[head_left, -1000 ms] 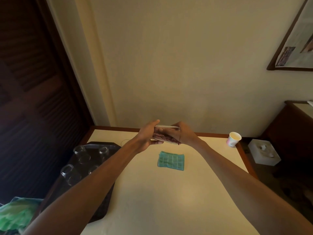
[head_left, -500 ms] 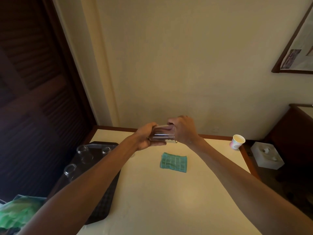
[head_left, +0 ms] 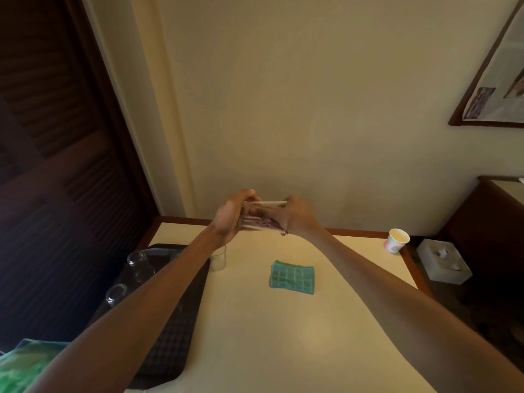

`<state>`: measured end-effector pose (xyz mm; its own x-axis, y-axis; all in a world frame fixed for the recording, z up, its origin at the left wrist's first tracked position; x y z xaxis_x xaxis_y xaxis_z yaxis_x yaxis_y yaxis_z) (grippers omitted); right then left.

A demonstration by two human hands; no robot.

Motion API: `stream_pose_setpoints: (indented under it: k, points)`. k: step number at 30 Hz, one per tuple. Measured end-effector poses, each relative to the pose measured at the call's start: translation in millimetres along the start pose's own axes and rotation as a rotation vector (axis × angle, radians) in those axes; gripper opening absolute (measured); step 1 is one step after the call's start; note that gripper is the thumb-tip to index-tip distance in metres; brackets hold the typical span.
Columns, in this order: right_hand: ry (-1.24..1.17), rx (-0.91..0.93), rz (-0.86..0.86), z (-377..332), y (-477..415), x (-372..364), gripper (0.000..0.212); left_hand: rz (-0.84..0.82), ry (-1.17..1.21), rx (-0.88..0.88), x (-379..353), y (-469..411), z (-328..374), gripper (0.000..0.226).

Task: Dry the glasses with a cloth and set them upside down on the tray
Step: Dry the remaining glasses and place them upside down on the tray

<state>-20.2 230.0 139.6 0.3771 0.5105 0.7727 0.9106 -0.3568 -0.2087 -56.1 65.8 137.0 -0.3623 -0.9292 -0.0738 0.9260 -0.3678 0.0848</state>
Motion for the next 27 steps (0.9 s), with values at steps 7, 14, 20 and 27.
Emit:
stream_pose_setpoints:
  k: [7, 14, 20, 27]
  points:
    - [0.44, 0.49, 0.31, -61.5, 11.6, 12.6, 0.008, 0.092, -0.002, 0.296, 28.5, -10.0, -5.6, 0.041]
    - [-0.476, -0.568, -0.425, -61.0, 4.4, -55.8, 0.045, 0.277, -0.268, -0.318, 67.2, -8.4, 43.3, 0.031]
    - [-0.077, -0.204, -0.129, -107.5, -9.3, -44.1, 0.027, 0.148, -0.103, -0.229, 103.6, -8.6, 48.3, 0.032]
    - [0.593, 0.408, 0.279, -184.2, 8.6, -16.5, 0.012, 0.086, 0.082, 0.199, 130.9, -2.1, 50.3, 0.024]
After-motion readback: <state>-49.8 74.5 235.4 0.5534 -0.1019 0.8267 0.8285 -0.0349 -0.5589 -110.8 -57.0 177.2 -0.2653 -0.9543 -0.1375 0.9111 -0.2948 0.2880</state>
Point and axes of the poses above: each hand's wrist, its own y-axis away from the middle knuckle, its own x-axis out of the back of the hand, z = x × y, the point moved 4 cm from there along -y, towards the middle knuckle, and after that the axes turned 13 degrees about z, right-handed, at the moved point
